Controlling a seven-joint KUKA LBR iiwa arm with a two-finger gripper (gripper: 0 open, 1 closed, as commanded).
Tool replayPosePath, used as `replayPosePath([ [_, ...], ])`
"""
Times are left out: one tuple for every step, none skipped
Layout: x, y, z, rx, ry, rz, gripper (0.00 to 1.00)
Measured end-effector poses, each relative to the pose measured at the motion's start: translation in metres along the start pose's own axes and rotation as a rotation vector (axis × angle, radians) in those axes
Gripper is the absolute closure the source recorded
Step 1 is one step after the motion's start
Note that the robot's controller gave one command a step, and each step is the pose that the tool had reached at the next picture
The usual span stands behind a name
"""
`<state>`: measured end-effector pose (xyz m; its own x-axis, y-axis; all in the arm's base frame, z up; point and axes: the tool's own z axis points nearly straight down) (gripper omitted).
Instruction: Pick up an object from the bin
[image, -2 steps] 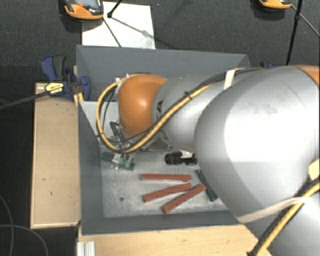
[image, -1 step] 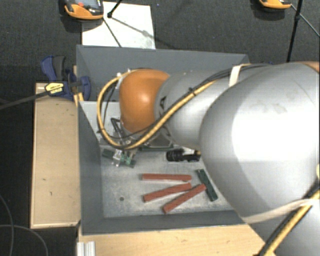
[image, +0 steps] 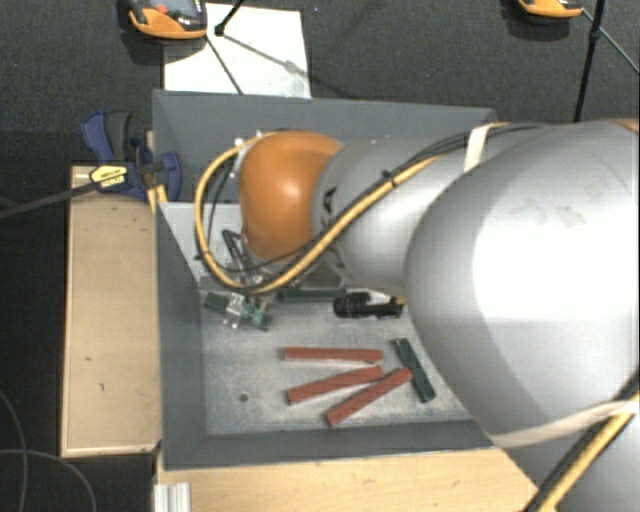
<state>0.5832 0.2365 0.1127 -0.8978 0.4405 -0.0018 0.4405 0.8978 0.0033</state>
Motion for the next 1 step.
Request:
replayPosePath([
  [0.0010,-0.0013,-0.0118,0.005,0.004,0.000,1.00],
])
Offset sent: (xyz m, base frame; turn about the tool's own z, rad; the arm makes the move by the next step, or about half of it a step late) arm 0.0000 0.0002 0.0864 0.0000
